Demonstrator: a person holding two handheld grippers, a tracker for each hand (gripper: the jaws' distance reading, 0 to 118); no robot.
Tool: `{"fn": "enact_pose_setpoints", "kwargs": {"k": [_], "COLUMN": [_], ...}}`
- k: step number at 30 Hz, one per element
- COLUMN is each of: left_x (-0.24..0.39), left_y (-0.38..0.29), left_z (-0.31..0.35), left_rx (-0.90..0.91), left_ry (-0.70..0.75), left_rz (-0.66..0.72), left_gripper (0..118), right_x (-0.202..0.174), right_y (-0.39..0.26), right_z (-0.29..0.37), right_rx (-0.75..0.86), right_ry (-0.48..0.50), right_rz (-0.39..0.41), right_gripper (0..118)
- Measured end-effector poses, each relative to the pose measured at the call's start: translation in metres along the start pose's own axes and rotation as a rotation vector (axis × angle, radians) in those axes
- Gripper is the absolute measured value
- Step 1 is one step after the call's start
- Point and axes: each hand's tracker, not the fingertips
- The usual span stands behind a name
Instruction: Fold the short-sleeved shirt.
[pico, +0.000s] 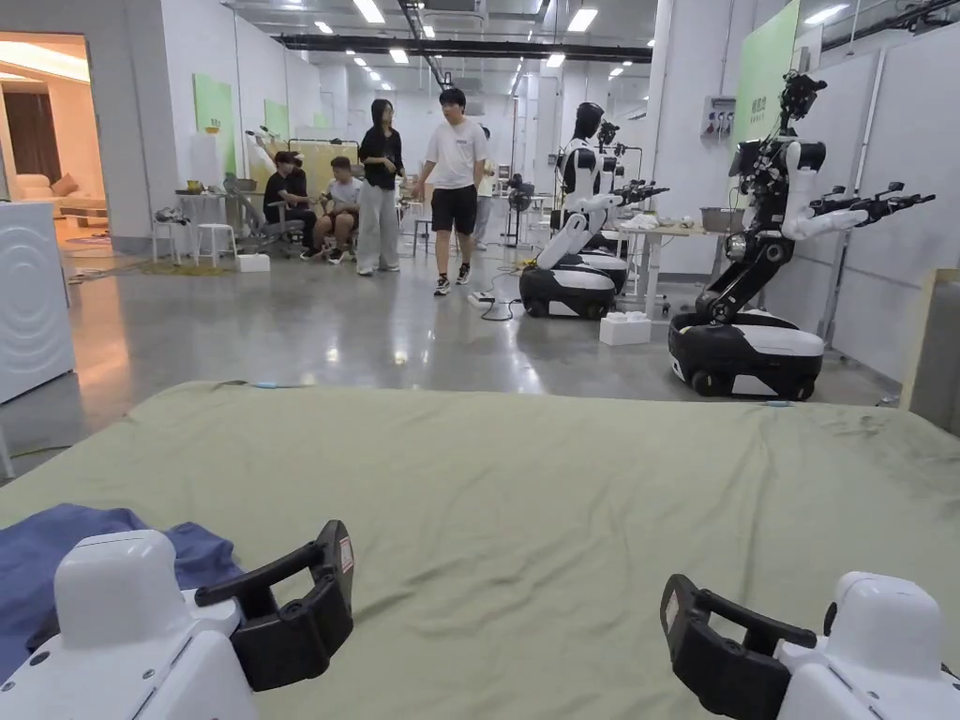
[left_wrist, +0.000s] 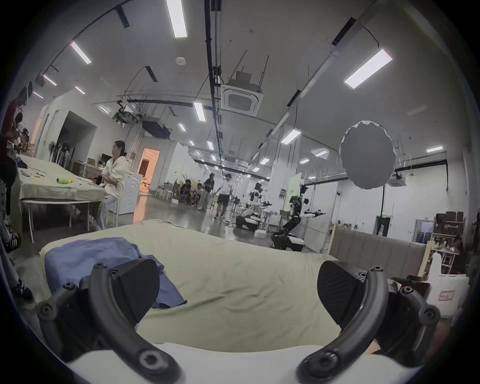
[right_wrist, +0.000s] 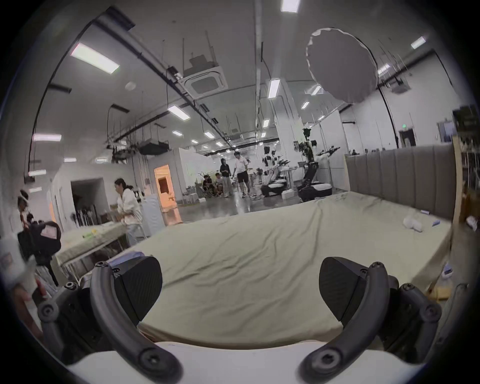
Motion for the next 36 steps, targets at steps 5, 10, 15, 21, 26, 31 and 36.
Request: {"fn": "enact_pose_setpoints", "kwargs": {"k": [5, 10, 15, 21, 26, 31, 36], "left_x": [0.004, 0.009, 0.010, 0.014, 0.015, 0.015, 0.016], "left_y": [-0.006, -0.009, -0.009, -0.008, -0.009, -0.009, -0.007], "left_z": [-0.003, 0.000, 0.000, -0.005, -0.006, -0.007, -0.008], "left_rx": [-0.037, -0.049, -0.048, -0.065, -0.076, -0.083, -0.083], "left_ry": [-0.013, 0.000, 0.010, 0.009, 0.011, 0.008, 0.003], "left_rz": [-0.022, -0.074, -0.125, -0.156, -0.160, -0.157, -0.159], "left_gripper": [118, 118, 118, 118, 118, 118, 118], "right_x": [-0.014, -0.019, -0.018, -0.016, -0.018, -0.019, -0.021], "right_y": [-0.004, -0.003, -0.004, -0.003, -0.001, 0.000, 0.000], "right_z": [0.000, 0.001, 0.000, -0.001, -0.001, -0.003, -0.003], "right_rx": [-0.023, -0.011, -0.012, -0.011, 0.000, 0.002, -0.002], "right_ry": [0.005, 0.003, -0.010, -0.015, -0.019, -0.018, -0.017], "right_rz": [0.061, 0.085, 0.050, 0.052, 0.074, 0.086, 0.099], "right_gripper": [118, 118, 118, 118, 118, 118, 118]}}
